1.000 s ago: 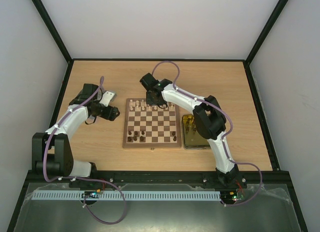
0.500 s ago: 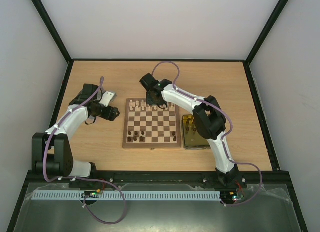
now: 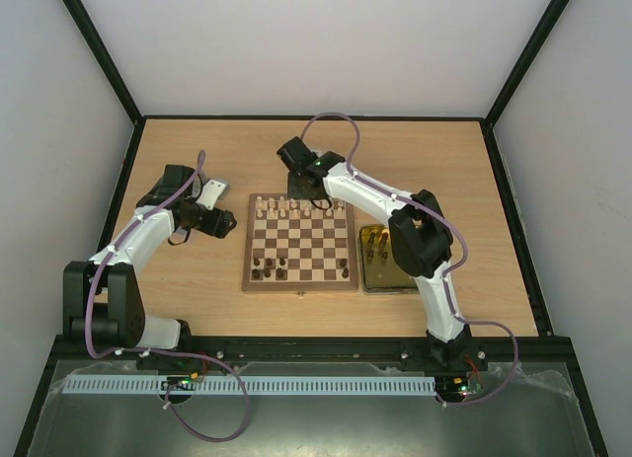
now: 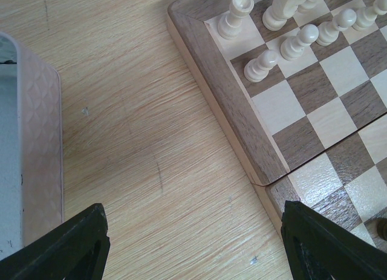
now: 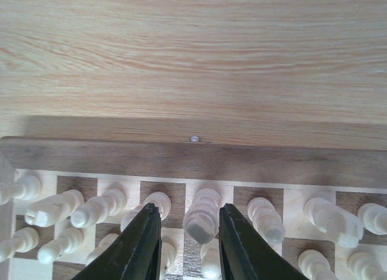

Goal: Set up the chess pieces on the board
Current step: Place the chess piece on the chessboard.

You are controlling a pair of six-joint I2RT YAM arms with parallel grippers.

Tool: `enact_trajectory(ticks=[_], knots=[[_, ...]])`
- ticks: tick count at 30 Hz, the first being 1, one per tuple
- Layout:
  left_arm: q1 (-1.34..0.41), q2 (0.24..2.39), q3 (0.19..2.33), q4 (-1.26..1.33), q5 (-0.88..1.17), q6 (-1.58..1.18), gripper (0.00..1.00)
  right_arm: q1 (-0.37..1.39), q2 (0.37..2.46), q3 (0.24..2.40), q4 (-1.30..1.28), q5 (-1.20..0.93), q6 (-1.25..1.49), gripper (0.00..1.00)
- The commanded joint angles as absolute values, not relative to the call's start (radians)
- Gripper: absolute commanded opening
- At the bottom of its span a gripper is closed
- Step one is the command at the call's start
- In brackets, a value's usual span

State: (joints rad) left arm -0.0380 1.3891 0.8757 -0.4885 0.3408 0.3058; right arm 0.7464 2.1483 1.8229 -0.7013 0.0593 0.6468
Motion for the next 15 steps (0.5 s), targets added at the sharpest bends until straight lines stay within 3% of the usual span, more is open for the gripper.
enact_trajectory(ticks=[1,10,15], knots=[[-0.031,1.382,0.867,-0.494,0.347,0.313,0.79,0.742,2.082,1.814,-0.693,0.092,0.643,0.26],[-0.031,1.380,0.868,-0.489,0.339,0.307,0.79,0.742,1.840,1.632,-0.642,0.135,0.641,0.23],[-0.031,1.382,0.862,-0.484,0.337,0.308,0.79,0.742,1.576,1.388,-0.623,0.208,0.649,0.24]])
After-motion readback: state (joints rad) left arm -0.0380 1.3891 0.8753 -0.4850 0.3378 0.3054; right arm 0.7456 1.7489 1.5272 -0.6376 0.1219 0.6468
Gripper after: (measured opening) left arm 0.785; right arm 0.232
